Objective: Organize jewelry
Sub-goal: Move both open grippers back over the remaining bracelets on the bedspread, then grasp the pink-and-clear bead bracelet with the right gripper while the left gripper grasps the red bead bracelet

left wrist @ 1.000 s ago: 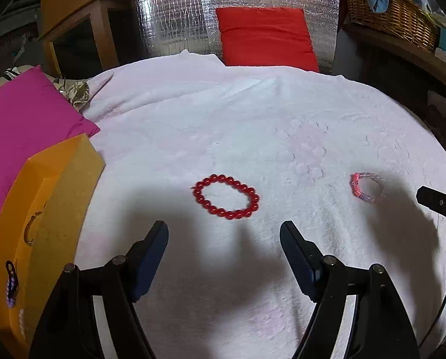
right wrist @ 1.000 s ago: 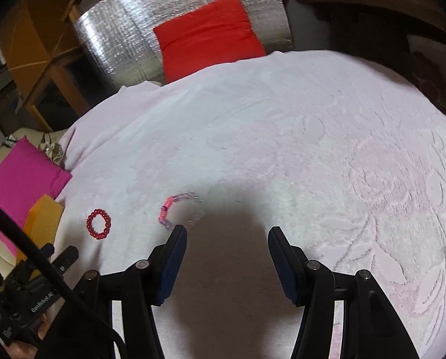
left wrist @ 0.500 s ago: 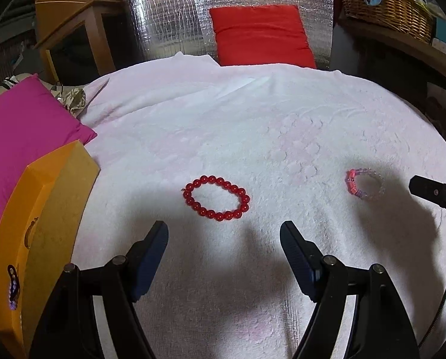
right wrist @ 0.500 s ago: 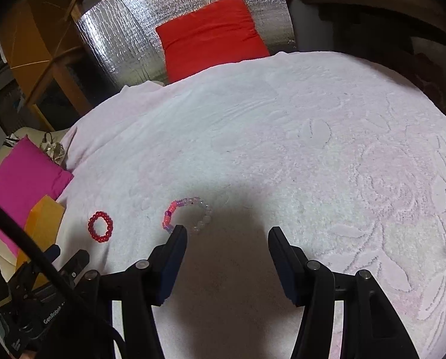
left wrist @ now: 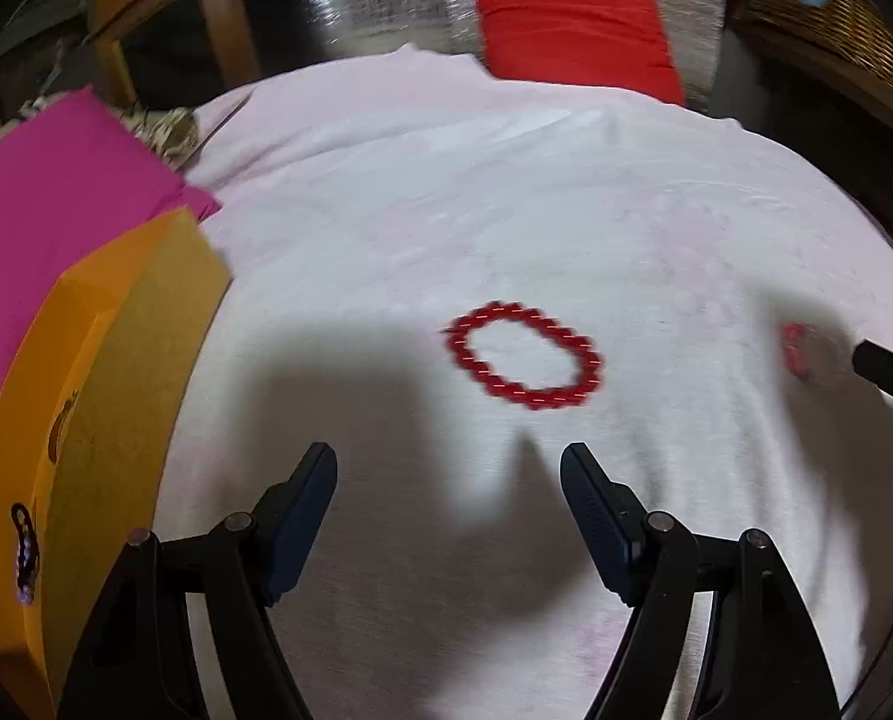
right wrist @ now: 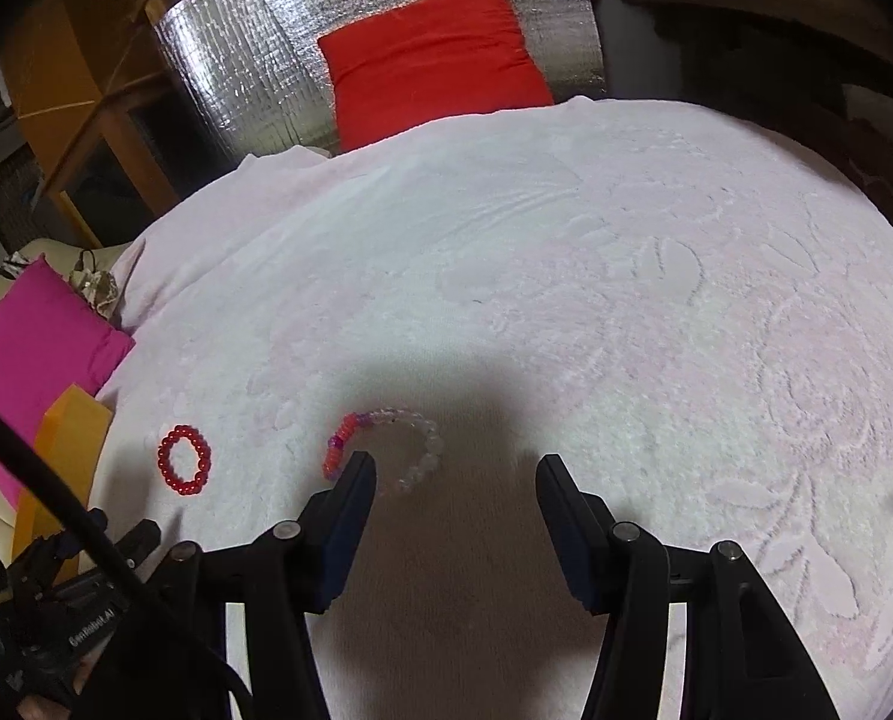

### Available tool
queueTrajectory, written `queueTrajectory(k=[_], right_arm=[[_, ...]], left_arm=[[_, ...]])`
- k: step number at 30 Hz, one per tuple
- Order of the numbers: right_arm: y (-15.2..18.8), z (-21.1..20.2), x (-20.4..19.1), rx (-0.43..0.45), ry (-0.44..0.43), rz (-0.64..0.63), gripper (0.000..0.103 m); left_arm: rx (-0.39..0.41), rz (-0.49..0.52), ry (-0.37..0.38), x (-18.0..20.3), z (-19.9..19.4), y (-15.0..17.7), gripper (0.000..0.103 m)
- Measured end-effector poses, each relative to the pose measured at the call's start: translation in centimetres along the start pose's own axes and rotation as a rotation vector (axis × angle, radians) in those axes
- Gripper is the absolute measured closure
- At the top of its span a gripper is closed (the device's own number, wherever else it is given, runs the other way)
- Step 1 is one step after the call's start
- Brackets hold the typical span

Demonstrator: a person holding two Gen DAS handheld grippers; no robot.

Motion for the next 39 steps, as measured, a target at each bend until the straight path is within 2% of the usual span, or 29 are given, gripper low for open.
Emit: queueTrajectory(k=[2,5,8,10,13,16,19,23,27,30,31,32,34,39], right_arm=[[-0.2,0.6,-0.4,0.002,0.013,-0.020,0.046],[-0.3,1.7,-1.0,-0.003,0.034,-0.050,0.053],[-0.6,2.3,-1.8,0.013,0.084,-0.108,0.057],[-0.6,2.6,-2.0,0.012,0.150,-0.158,0.067],[-0.6,2.6,-2.4,0.006,0.187,-0.199,0.078],[-0.4,2.4,-2.4,0.004,0.201,-0.220,0.080],[-0.2,2.2,-2.4,0.004,0.201,-0.232,0.081],[0.0,2.1,-2.4,0.005,0.197,-0.238,0.081],[0.2,1.9,-2.3,0.008,0.192,-0.237,0.081],[0.3,1.9,-2.2,0.010,0.185,-0.232,0.081],[0.3,1.9,-2.2,0.010,0.183,-0.230,0.081],[0.3,1.9,-2.2,0.010,0.182,-0.230,0.081],[0.3,1.9,-2.2,0.009,0.180,-0.228,0.081],[0.3,1.8,-2.2,0.007,0.175,-0.223,0.081]], left_arm=[[-0.007,-0.020,-0.012,-0.8,0.4,-0.2,0.026],[-0.017,-0.035,-0.019,-1.5,0.9,-0.4,0.026],[-0.027,-0.046,-0.015,-2.0,1.3,-0.7,0.026],[-0.032,-0.062,0.000,-2.3,1.7,-1.0,0.026],[-0.030,-0.092,0.042,-2.2,2.2,-1.7,0.026],[-0.003,-0.117,0.101,-1.6,2.4,-2.7,0.026],[0.016,-0.100,0.141,-0.4,2.8,-3.3,0.026],[0.021,-0.055,0.142,0.9,3.6,-3.6,0.026],[0.014,-0.063,0.168,1.5,3.9,-3.9,0.028],[0.010,-0.049,0.141,1.6,4.3,-4.0,0.046],[0.012,-0.044,0.134,1.6,4.3,-3.9,0.055],[0.010,-0.039,0.132,1.7,4.3,-3.9,0.069],[-0.005,-0.035,0.135,1.8,4.4,-3.7,0.086],[-0.037,0.001,0.099,1.7,3.7,-2.8,0.091]])
Point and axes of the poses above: each gripper's, at about its wrist camera, not at the fingertips, and z roughly the way its jaws point, x to its right, y to its underside, the point moved 8 cm from there along z, roughly the way its jaws point, and after that the axes turned 11 degrees about -z, right-handed, at the moved point
